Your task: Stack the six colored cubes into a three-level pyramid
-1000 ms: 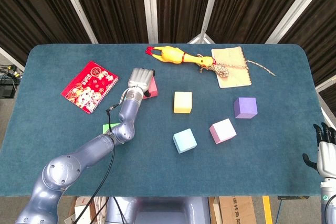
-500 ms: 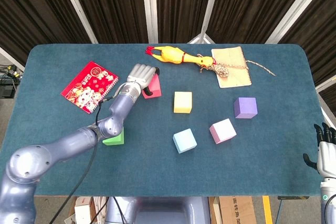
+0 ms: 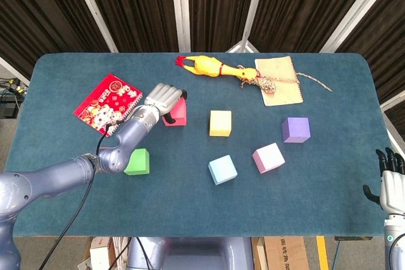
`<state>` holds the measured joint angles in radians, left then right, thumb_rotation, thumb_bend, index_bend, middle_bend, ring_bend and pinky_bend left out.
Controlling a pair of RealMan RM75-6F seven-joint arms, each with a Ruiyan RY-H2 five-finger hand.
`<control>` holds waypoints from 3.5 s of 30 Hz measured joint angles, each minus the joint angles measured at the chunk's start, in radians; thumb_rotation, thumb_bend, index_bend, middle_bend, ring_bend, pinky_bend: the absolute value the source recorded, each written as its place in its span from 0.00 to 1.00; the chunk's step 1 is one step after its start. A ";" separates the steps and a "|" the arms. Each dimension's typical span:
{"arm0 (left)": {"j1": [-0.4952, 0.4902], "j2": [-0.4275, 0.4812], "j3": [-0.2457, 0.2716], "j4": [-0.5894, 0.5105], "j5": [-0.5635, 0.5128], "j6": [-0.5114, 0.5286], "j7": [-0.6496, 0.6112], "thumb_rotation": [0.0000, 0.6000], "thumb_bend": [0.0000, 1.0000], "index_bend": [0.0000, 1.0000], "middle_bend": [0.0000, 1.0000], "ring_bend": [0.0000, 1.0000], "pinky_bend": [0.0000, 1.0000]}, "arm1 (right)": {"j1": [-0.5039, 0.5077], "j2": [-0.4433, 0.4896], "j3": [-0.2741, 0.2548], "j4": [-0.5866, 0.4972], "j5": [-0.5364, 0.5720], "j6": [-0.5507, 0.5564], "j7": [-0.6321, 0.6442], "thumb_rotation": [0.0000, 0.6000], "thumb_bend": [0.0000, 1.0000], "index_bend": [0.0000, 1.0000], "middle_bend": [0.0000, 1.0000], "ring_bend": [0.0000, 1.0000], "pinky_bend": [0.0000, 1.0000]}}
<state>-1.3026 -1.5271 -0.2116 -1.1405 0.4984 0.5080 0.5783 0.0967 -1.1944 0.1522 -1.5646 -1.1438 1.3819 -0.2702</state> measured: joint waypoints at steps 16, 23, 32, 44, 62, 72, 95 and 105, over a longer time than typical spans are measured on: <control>-0.027 -0.134 0.018 0.149 0.125 -0.016 -0.123 1.00 0.31 0.28 0.37 0.28 0.36 | -0.002 0.008 0.001 0.001 0.005 -0.007 0.017 1.00 0.28 0.11 0.07 0.08 0.00; -0.058 -0.174 0.017 0.177 0.114 -0.014 -0.137 1.00 0.31 0.28 0.37 0.28 0.36 | -0.004 0.012 0.003 0.001 0.002 -0.005 0.028 1.00 0.28 0.11 0.07 0.08 0.00; -0.091 -0.204 0.040 0.197 0.067 -0.013 -0.116 1.00 0.31 0.28 0.36 0.28 0.36 | -0.009 0.021 0.006 -0.002 -0.003 0.002 0.047 1.00 0.28 0.11 0.07 0.08 0.00; -0.123 -0.236 0.042 0.228 0.033 -0.005 -0.109 1.00 0.30 0.28 0.36 0.28 0.36 | -0.009 0.022 0.006 -0.001 -0.002 0.001 0.048 1.00 0.28 0.11 0.07 0.08 0.00; -0.142 -0.258 0.064 0.256 0.003 0.002 -0.083 1.00 0.31 0.28 0.35 0.27 0.36 | -0.014 0.026 0.010 -0.005 -0.001 0.010 0.052 1.00 0.28 0.11 0.07 0.08 0.00; -0.146 -0.273 0.058 0.271 -0.004 -0.006 -0.087 1.00 0.31 0.27 0.35 0.27 0.36 | -0.015 0.028 0.011 -0.007 0.002 0.010 0.055 1.00 0.28 0.11 0.07 0.08 0.00; -0.158 -0.290 0.062 0.282 -0.039 0.000 -0.060 1.00 0.31 0.27 0.34 0.27 0.36 | -0.019 0.036 0.013 -0.012 0.001 0.013 0.064 1.00 0.28 0.11 0.07 0.08 0.00; -0.161 -0.295 0.064 0.287 -0.042 0.000 -0.049 1.00 0.31 0.27 0.34 0.27 0.36 | -0.019 0.039 0.013 -0.014 0.004 0.009 0.067 1.00 0.28 0.11 0.07 0.08 0.00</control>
<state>-1.4631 -1.8225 -0.1476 -0.8534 0.4563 0.5082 0.5292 0.0777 -1.1557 0.1655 -1.5786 -1.1401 1.3907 -0.2037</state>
